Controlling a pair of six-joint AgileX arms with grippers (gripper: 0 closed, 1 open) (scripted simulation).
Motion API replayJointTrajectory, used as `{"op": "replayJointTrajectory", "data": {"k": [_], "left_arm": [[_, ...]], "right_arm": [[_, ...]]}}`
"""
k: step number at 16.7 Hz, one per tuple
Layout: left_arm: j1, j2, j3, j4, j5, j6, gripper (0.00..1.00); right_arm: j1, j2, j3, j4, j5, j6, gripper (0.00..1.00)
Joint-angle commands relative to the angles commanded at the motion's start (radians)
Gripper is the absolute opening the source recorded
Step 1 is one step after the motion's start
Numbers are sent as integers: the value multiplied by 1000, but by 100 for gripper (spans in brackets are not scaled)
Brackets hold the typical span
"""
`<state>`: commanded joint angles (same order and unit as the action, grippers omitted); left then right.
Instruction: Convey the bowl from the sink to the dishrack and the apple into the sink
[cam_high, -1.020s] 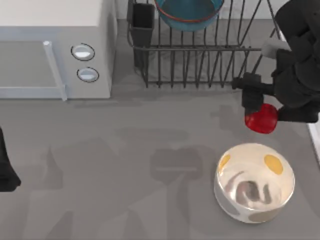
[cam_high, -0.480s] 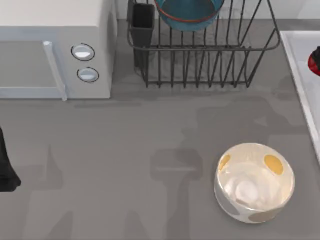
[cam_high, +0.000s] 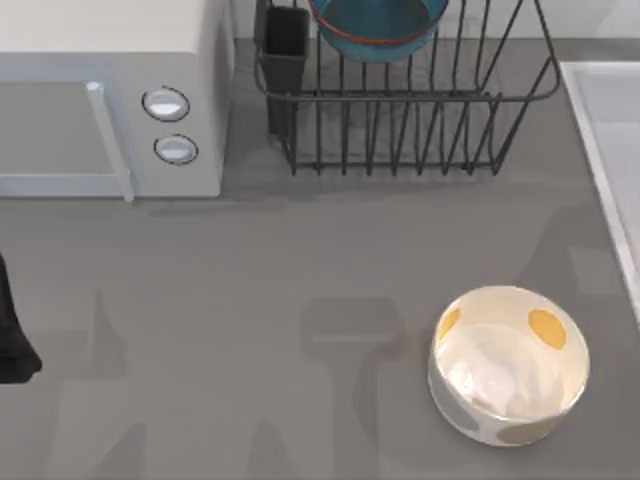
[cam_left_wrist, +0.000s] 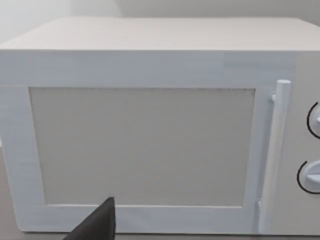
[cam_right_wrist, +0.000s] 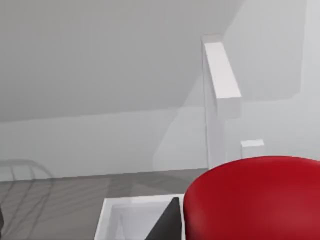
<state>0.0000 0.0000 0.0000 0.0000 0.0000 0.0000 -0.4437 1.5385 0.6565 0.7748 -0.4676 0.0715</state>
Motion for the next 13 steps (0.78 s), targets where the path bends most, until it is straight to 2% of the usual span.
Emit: {"op": "replayJointTrajectory", "data": {"k": [4,10,13], "left_arm": [[0,0,0,0,0,0,100],[0,0,0,0,0,0,100],[0,0,0,0,0,0,100]], "right_arm": [[-79,-44,-58,126,-33,-51,0],[-79,-39,-57,131,-32,-51,0],[-82,29,-64,200,-33,-51,0]]}}
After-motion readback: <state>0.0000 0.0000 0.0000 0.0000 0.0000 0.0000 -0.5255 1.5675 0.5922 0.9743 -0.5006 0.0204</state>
